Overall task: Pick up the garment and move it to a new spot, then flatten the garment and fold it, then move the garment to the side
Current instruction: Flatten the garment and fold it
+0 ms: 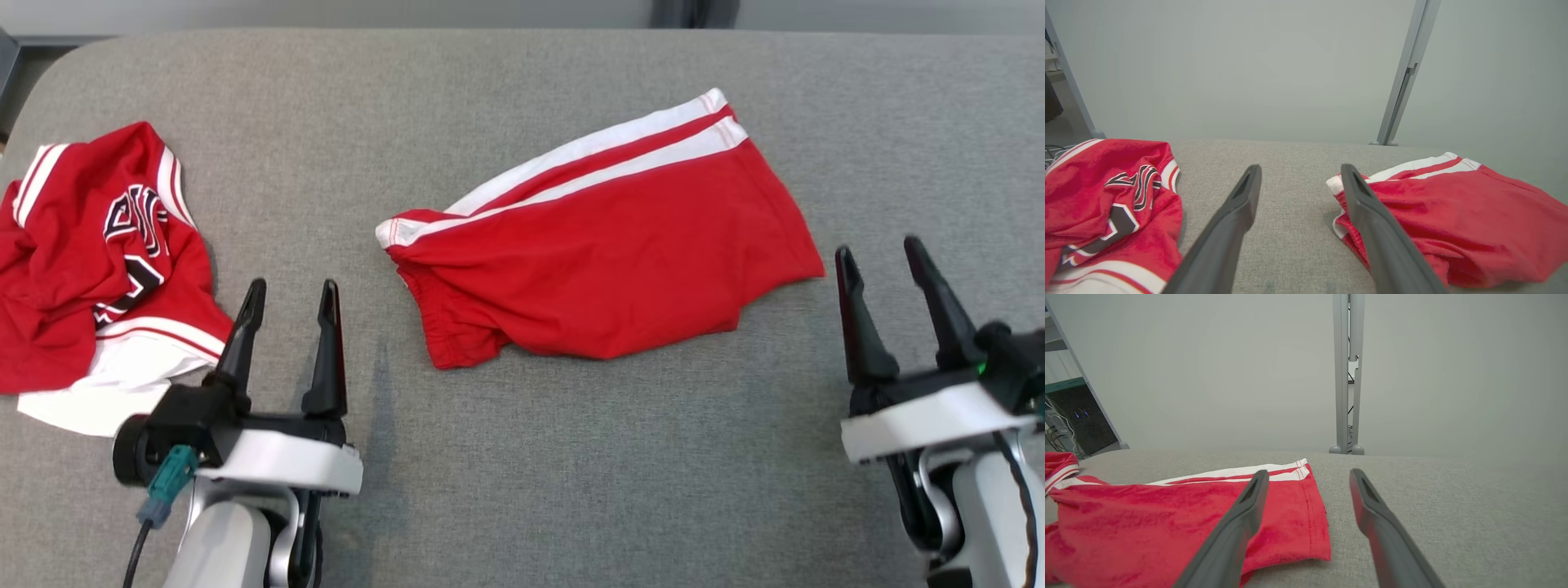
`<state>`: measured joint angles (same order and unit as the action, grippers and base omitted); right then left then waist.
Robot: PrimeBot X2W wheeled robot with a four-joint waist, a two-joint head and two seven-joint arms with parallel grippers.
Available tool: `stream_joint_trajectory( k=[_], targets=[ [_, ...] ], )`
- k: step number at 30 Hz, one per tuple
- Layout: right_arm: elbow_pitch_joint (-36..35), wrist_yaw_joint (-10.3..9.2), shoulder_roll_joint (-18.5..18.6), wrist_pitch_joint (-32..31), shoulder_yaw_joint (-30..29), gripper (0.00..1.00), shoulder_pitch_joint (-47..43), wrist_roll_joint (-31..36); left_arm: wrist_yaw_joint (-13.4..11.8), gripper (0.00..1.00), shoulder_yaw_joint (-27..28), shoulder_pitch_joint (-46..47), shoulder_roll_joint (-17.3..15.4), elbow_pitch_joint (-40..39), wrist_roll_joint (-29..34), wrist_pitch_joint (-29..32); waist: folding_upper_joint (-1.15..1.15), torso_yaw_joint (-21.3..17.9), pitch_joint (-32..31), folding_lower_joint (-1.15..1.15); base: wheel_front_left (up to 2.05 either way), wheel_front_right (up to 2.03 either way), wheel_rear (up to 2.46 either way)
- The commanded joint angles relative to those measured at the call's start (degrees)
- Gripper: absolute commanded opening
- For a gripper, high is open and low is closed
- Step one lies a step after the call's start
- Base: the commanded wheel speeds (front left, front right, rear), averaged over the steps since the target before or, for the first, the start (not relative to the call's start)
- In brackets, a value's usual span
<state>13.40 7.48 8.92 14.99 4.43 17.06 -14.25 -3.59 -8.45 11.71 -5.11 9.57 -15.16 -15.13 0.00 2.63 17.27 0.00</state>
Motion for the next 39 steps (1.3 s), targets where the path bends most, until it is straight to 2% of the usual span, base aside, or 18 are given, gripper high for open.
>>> stream_joint_trajectory(
  k=[1,11,22,26,32,39],
  targets=[
    [-0.9,0.03,-0.6,0.3,-1.0,1.0,-2.0,0.3,0.4,1.0,0.6,-1.0,-0.2,0.3,0.7,0.0,0.0,-0.5,-0.9,0.0,0.0,0.0,0.0],
    [-1.7,0.03,-2.1,0.3,-2.9,1.0,-6.0,1.8,1.5,1.0,2.3,-2.8,0.6,1.2,1.3,0.0,0.0,-1.2,-1.8,0.0,0.0,0.0,0.0],
    [0.6,0.03,-1.8,0.3,-2.9,1.0,-3.7,1.2,2.4,1.0,3.1,-1.2,1.3,1.3,2.2,0.0,0.0,-0.8,-0.8,0.0,0.0,0.0,0.0],
    [6.1,0.03,-1.2,0.3,-2.0,1.0,0.8,0.4,2.6,1.0,3.0,-0.2,1.5,0.9,2.5,0.0,0.0,-0.3,0.9,0.0,0.0,0.0,0.0],
    [18.1,0.03,0.3,0.2,1.7,1.0,10.1,-1.3,3.5,1.0,1.8,2.1,1.8,1.3,2.3,0.0,0.0,1.8,3.9,0.0,0.0,0.0,0.0],
    [30.3,0.02,1.2,-3.7,5.3,1.0,19.8,-3.6,3.9,1.0,0.4,3.8,2.1,1.9,1.9,0.0,0.0,4.0,5.5,0.0,0.0,0.0,0.0]
  ],
)
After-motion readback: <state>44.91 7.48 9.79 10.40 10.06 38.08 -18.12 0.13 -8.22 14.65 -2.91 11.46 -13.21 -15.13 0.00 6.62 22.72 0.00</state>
